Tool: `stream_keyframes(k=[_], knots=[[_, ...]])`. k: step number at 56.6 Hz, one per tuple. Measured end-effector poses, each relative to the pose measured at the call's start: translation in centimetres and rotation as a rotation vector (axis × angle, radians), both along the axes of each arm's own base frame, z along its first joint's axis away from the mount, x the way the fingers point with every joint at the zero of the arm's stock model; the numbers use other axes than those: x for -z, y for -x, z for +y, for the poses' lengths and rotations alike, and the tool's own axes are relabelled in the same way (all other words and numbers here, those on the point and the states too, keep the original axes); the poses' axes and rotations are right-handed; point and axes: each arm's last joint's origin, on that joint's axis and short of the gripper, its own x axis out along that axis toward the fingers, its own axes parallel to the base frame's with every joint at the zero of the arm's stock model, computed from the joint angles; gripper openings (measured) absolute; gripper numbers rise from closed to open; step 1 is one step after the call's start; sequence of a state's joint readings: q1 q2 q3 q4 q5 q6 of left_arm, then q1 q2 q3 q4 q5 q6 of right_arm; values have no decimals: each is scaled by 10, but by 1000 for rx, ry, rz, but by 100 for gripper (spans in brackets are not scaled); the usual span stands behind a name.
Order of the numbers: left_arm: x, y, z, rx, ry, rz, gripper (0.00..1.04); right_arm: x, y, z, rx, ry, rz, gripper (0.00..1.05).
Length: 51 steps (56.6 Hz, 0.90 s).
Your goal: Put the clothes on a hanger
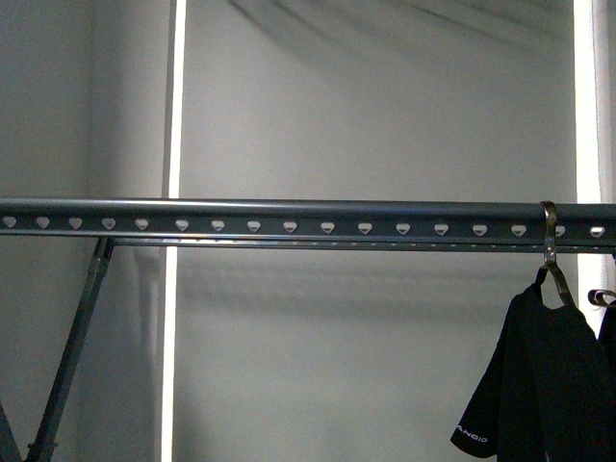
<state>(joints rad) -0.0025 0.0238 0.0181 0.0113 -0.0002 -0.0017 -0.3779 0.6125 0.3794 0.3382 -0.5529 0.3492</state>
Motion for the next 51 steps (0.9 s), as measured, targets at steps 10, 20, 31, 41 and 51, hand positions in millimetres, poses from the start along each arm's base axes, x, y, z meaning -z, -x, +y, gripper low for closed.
stream_keyframes(k=[10, 20, 31, 41, 51], knots=[[-1, 1, 0, -1, 0, -9, 4, 31, 47, 27, 209, 206, 31, 69], [-1, 1, 0, 0, 0, -11, 4, 71, 44, 40, 186, 280, 81, 41], [-1, 1, 0, -1, 0, -11, 4, 78, 46, 40, 191, 295, 61, 2], [-1, 1, 0, 0, 0, -11, 4, 86, 46, 40, 191, 298, 65, 2], [-1, 1, 0, 0, 0, -11, 4, 93, 46, 40, 193, 297, 56, 2]])
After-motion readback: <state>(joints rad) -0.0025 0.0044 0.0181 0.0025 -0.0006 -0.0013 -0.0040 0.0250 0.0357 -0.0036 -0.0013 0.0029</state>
